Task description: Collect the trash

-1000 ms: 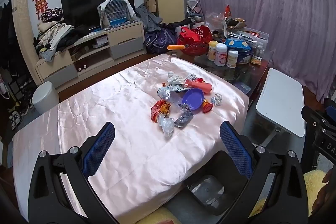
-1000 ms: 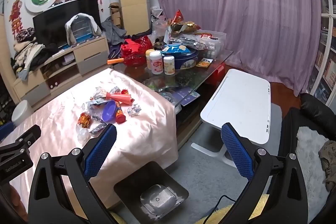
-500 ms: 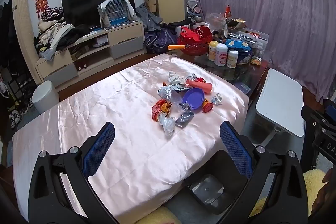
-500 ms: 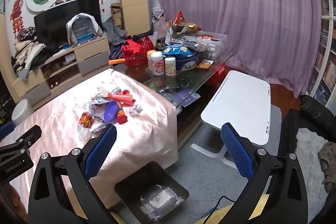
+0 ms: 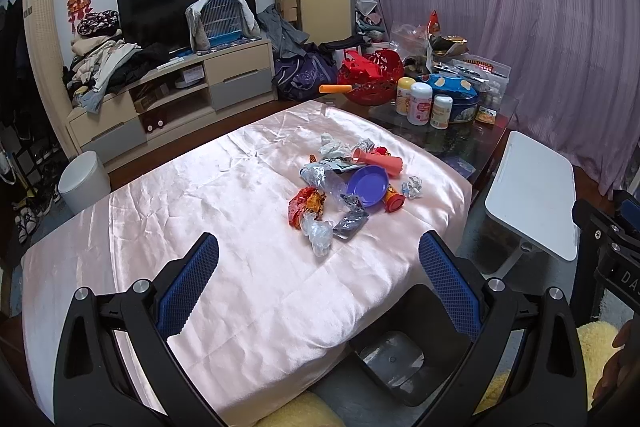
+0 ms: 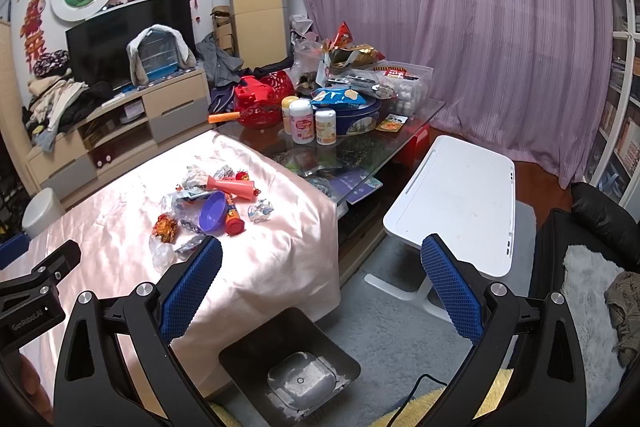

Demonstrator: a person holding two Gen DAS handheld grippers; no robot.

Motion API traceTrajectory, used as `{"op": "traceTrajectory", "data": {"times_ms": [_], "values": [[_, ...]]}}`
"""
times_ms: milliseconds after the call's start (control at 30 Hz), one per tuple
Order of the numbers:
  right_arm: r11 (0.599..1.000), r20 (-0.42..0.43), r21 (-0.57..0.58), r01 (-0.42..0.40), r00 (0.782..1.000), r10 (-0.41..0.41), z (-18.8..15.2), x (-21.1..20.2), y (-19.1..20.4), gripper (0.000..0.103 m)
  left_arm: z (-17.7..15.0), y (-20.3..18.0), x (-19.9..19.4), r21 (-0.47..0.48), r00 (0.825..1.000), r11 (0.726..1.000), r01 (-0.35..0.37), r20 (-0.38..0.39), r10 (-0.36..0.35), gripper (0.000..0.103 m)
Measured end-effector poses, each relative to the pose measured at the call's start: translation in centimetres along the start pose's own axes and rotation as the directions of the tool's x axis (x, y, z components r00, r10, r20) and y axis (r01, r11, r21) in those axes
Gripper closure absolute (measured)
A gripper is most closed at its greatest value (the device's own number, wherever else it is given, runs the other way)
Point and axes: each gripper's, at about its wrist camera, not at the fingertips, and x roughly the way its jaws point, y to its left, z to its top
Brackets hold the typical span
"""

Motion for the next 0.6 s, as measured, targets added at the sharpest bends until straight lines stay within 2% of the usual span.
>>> {"op": "traceTrajectory", "data": {"times_ms": [600], "values": [[1.000,0.002,-0.001,0.001,1.000,-0.001,-0.01,-0.09,0.01,0.003,-0.45,0.40,0.11,-0.003,1.000,1.000,0.005,-0.003,-0.005,0.008]]}}
